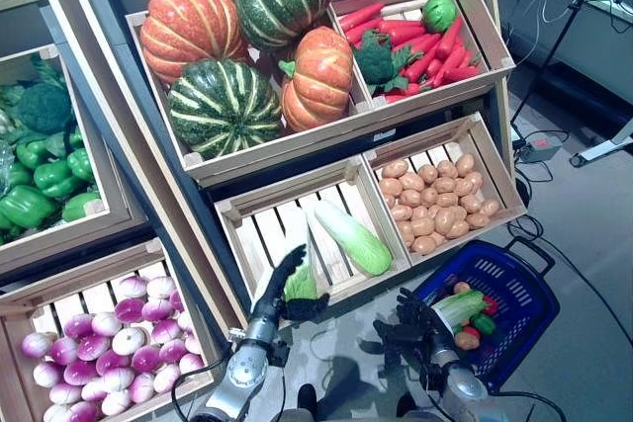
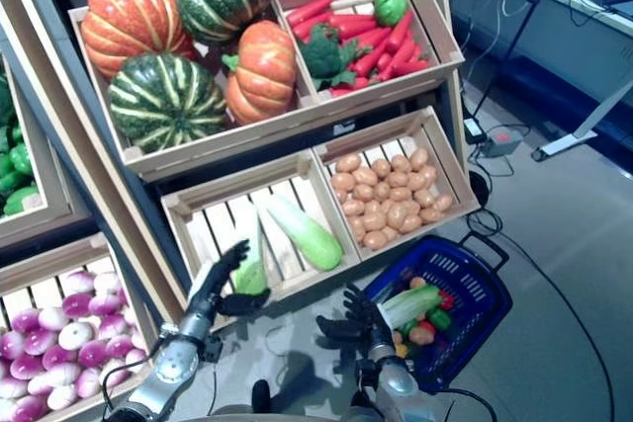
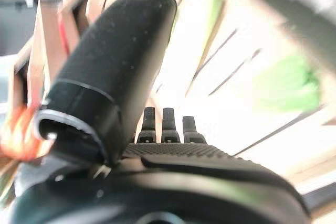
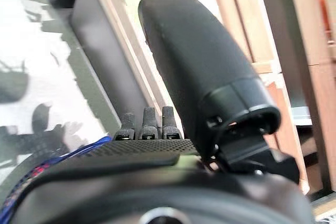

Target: Put vegetables into the basket

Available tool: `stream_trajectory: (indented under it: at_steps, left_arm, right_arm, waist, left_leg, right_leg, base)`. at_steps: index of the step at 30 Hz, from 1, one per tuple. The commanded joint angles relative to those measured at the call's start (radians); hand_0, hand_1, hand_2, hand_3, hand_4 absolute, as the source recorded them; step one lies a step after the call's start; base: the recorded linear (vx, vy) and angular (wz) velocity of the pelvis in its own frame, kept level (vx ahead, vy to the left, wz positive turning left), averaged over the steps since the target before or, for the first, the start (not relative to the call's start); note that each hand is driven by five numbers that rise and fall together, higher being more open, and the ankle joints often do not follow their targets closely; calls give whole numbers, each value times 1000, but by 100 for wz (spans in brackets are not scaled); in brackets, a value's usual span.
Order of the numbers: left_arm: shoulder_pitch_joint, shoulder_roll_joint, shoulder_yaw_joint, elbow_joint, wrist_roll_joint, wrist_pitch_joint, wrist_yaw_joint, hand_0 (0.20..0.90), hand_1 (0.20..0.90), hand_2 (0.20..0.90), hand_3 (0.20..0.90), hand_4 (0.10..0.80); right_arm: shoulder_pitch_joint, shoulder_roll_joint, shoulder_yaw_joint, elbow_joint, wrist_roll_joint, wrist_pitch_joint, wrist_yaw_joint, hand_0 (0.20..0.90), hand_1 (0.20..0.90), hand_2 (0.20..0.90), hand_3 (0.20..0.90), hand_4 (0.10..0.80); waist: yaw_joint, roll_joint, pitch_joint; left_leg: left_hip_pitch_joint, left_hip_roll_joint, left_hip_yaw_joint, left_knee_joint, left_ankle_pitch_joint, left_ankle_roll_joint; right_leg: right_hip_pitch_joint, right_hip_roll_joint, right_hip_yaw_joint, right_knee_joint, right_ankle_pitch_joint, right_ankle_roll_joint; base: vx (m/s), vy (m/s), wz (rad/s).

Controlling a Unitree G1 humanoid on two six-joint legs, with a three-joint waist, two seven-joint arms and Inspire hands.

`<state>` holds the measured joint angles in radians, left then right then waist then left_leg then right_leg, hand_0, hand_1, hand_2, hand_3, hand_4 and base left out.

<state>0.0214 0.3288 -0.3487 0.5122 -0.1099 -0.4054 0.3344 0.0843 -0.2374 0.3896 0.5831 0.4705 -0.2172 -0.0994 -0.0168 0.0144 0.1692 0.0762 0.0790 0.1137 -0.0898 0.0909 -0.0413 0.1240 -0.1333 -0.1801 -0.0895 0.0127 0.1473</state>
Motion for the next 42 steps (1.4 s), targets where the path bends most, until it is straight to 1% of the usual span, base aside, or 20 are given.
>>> stream_trajectory:
  at_steps: [1, 4, 7, 8, 9, 10, 12, 13, 15, 16, 19, 23, 25, 29, 31, 33, 35, 38, 40, 42]
  left_arm:
    - [-137, 40, 55, -73, 58, -109, 132, 900, 900, 900, 900, 800]
    - [-160, 39, 68, -86, 88, -99, 187, 900, 900, 900, 900, 800]
    - [-247, 31, 69, -64, 118, -50, 291, 900, 900, 900, 900, 800]
    - [-248, 31, 69, -63, 118, -50, 292, 900, 900, 900, 900, 800]
    - [-274, 29, 66, -55, 131, -36, 325, 900, 900, 900, 900, 800]
    - [-328, 28, 56, -39, 137, -19, 381, 900, 900, 900, 900, 800]
    - [-349, 28, 53, -30, 145, -17, 408, 900, 900, 900, 900, 800]
    - [-377, 28, 51, -16, 141, -9, 436, 900, 900, 900, 900, 800]
    - [-402, 28, 53, 6, 126, -10, 454, 900, 900, 900, 900, 800]
    - [-418, 27, 54, 17, 115, -4, 462, 900, 900, 900, 900, 800]
    - [-445, 32, 56, 44, 101, -9, 476, 900, 900, 900, 900, 800]
    - [-512, 35, 73, 104, 67, -19, 463, 900, 900, 900, 900, 800]
    - [-564, 38, 82, 133, 47, 8, 490, 900, 900, 900, 900, 800]
    - [-622, 57, 101, 184, 5, 30, 533, 900, 900, 900, 900, 800]
    - [-661, 69, 122, 221, -42, 65, 547, 900, 900, 900, 900, 800]
    - [-673, 71, 127, 234, -58, 76, 552, 900, 900, 900, 900, 800]
    - [-705, 74, 136, 250, -71, 113, 597, 900, 900, 900, 900, 800]
    - [-736, 88, 142, 264, -74, 137, 641, 900, 900, 900, 900, 800]
    - [-751, 95, 142, 275, -76, 143, 647, 900, 900, 900, 900, 800]
    - [-796, 106, 131, 302, -105, 189, 634, 900, 900, 900, 900, 800]
  right_arm:
    - [-19, 11, -30, -119, -11, -88, -36, 900, 900, 900, 900, 800]
    - [-9, 12, -26, -126, -5, -83, -37, 900, 900, 900, 900, 800]
    - [-27, -5, -8, -149, 9, -76, -51, 900, 900, 900, 900, 800]
    - [-28, -6, -8, -149, 9, -76, -51, 900, 900, 900, 900, 800]
    - [-37, -15, -3, -162, 21, -75, -61, 900, 900, 900, 900, 800]
    - [-63, -36, 4, -181, 42, -89, -69, 900, 900, 900, 900, 800]
    - [-75, -42, 5, -189, 48, -95, -75, 900, 900, 900, 900, 800]
    - [-92, -52, 6, -204, 58, -102, -84, 900, 900, 900, 900, 800]
    - [-110, -64, 8, -235, 66, -106, -100, 900, 900, 900, 900, 800]
    - [-119, -72, 6, -257, 71, -108, -112, 900, 900, 900, 900, 800]
    - [-130, -84, -2, -280, 72, -111, -120, 900, 900, 900, 900, 800]
    - [-157, -94, -11, -285, 74, -111, -133, 900, 900, 900, 900, 800]
    - [-190, -98, -13, -284, 73, -105, -145, 900, 900, 900, 900, 800]
    - [-229, -106, -11, -283, 74, -93, -166, 900, 900, 900, 900, 800]
    - [-251, -113, -8, -281, 75, -76, -210, 900, 900, 900, 900, 800]
    - [-257, -115, -7, -279, 76, -71, -219, 900, 900, 900, 900, 800]
    - [-278, -122, -7, -273, 71, -58, -239, 900, 900, 900, 900, 800]
    - [-302, -130, -8, -269, 62, -53, -263, 900, 900, 900, 900, 800]
    - [-312, -136, -7, -267, 63, -50, -274, 900, 900, 900, 900, 800]
    - [-330, -144, -10, -259, 73, -47, -289, 900, 900, 900, 900, 800]
  waist:
    - [0, -14, 11]
    - [-7, -18, 21]
    - [-26, -17, 52]
    - [-25, -17, 51]
    - [-31, -18, 65]
    - [-39, -21, 104]
    - [-42, -21, 117]
    - [-48, -24, 144]
    - [-58, -31, 174]
    - [-64, -39, 192]
    - [-70, -47, 211]
    - [-77, -54, 234]
    - [-80, -59, 253]
    - [-87, -62, 264]
    - [-91, -63, 272]
    - [-93, -64, 275]
    - [-96, -64, 284]
    - [-99, -64, 294]
    - [-100, -64, 298]
    - [-104, -66, 308]
  left_leg:
    - [49, 17, -19, 11, -96, -30]
    - [39, 22, -15, 25, -94, -30]
    - [-11, 32, -19, 82, -96, -30]
    - [-12, 32, -19, 84, -96, -30]
    - [-30, 33, -22, 112, -100, -30]
    - [-86, 36, -29, 178, -105, -34]
    - [-115, 37, -30, 210, -110, -34]
    - [-156, 41, -29, 268, -120, -34]
    - [-219, 50, -24, 362, -142, -34]
    - [-266, 56, -23, 435, -167, -29]
    - [-330, 66, -28, 520, -199, -29]
    - [-426, 67, -31, 639, -250, -20]
    - [-480, 70, -33, 713, -284, -16]
    - [-541, 78, -33, 795, -321, -15]
    - [-584, 82, -39, 856, -348, -16]
    - [-600, 83, -42, 874, -356, -15]
    - [-646, 83, -44, 925, -378, -15]
    - [-686, 83, -47, 959, -392, -16]
    - [-702, 83, -49, 974, -399, -17]
    - [-744, 85, -55, 1009, -409, -19]
  right_leg:
    - [9, -27, -23, 36, 9, -30]
    - [-10, -30, -17, 66, -2, -32]
    - [-74, -31, -1, 139, -21, -42]
    - [-76, -31, -1, 141, -22, -42]
    - [-95, -31, 4, 165, -30, -46]
    - [-145, -36, 15, 224, -44, -51]
    - [-173, -39, 19, 255, -53, -53]
    - [-218, -45, 30, 316, -67, -57]
    - [-288, -54, 52, 414, -90, -62]
    - [-333, -60, 67, 483, -113, -66]
    - [-391, -67, 86, 564, -141, -69]
    - [-486, -76, 111, 686, -179, -70]
    - [-546, -83, 126, 769, -207, -66]
    - [-613, -87, 139, 850, -236, -67]
    - [-664, -92, 148, 910, -255, -68]
    - [-682, -93, 151, 927, -261, -68]
    - [-731, -95, 158, 966, -273, -68]
    - [-774, -93, 165, 995, -280, -68]
    - [-793, -93, 167, 1009, -284, -69]
    - [-838, -93, 174, 1039, -288, -68]
  base:
    - [111, 20, -2]
    - [39, 23, -3]
    - [-35, 67, -10]
    - [-22, 57, -14]
    - [-151, 70, -12]
    - [-205, 90, -13]
    - [-167, 59, -18]
    - [-137, 59, -19]
    - [-177, 81, -27]
    - [-129, 63, -36]
    - [-115, 48, -20]
    - [-97, 36, -7]
    - [-104, 46, -5]
    - [-54, 36, 3]
    - [-31, 54, -1]
    - [-17, 37, -5]
    - [-47, 51, -2]
    - [-55, 44, 3]
    - [-52, 46, 3]
    - [-15, 53, 1]
